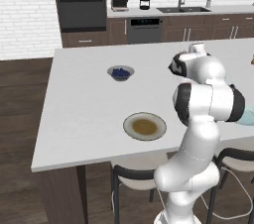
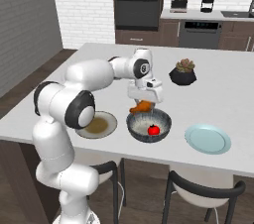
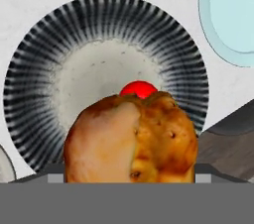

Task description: Pick the chicken drumstick and tomato from their plates and place them in the bowl. Then put the bowl in the fridge.

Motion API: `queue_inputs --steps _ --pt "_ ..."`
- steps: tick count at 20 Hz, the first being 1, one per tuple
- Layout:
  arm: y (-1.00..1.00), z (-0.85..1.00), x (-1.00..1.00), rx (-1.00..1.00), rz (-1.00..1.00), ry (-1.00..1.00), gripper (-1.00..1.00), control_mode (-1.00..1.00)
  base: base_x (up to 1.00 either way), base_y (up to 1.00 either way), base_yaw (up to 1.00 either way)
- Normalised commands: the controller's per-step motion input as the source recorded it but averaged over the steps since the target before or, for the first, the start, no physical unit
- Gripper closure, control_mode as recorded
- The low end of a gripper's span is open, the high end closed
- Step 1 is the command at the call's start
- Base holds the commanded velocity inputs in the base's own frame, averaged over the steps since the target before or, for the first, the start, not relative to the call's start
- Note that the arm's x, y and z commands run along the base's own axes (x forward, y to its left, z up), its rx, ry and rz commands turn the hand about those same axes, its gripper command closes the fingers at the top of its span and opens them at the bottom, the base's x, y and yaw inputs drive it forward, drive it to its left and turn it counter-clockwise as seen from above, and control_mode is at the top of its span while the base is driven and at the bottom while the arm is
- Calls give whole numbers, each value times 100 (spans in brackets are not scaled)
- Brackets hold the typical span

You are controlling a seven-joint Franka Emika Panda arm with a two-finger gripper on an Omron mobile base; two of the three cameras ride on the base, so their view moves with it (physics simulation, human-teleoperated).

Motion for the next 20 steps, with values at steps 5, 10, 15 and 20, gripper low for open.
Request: queue_inputs --steps 5,10,15,20 --pt "-32 -40 17 0 3 0 100 -100 0 0 0" --pt "-2 -26 3 0 0 -1 100 -100 0 0 0" --pt "10 -15 0 0 0 -4 100 -100 0 0 0" --pt "14 -36 0 5 0 0 100 -100 0 0 0"
